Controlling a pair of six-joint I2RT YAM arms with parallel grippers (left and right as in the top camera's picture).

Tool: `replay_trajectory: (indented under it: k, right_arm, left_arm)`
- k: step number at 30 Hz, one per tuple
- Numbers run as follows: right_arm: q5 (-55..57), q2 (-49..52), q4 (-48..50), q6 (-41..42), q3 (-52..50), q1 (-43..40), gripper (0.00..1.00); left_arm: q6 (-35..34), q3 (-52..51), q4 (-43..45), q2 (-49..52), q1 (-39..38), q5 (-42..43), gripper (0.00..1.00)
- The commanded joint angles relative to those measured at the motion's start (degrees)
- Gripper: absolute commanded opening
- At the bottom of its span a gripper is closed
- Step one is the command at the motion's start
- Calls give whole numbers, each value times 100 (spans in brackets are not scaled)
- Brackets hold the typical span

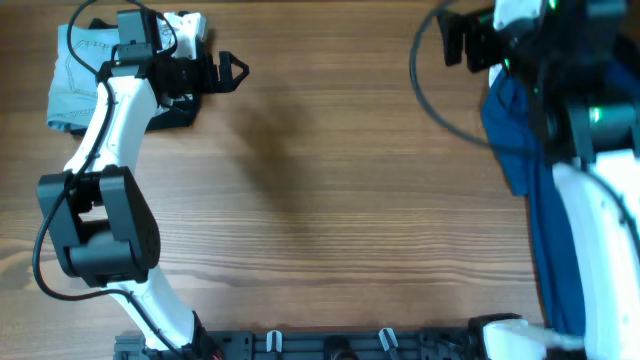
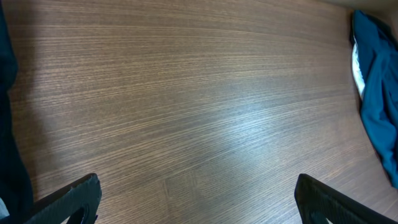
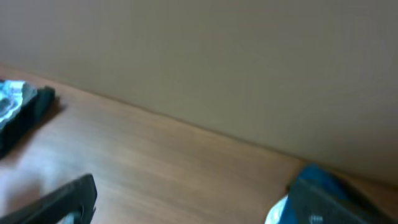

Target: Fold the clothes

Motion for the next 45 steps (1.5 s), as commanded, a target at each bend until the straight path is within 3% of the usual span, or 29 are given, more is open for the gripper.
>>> replay_trajectory:
  k: [1, 4, 9, 17, 21, 25, 36, 45]
  right_arm:
    - [61, -1106, 1060, -70, -1655, -35, 100]
    - [33, -2175, 2107, 118, -3414, -57, 100]
    - [33, -3781, 2769, 632, -5740, -203, 100]
    - [33, -5834, 3985, 1585, -8441, -210, 100]
    - [33, -6507, 3965, 1600, -8878, -212, 100]
    - [15, -7001, 3093, 1600, -8870, -210, 100]
    - [13, -7947, 3097, 1598, -8870, -212, 100]
    - [15, -7777, 3051, 1596, -8870, -212, 100]
  left_arm:
    - [-50, 59, 4, -155, 15, 105, 100]
    - [-50, 59, 4, -155, 17, 105, 100]
    - [-50, 59, 4, -155, 17, 105, 100]
    - [-50, 59, 4, -155, 15, 105, 100]
    - [-50, 59, 4, -155, 15, 105, 100]
    - [-50, 59, 4, -155, 15, 105, 100]
    - [-50, 59, 4, -155, 15, 105, 100]
    - [-50, 59, 4, -155, 15, 105, 100]
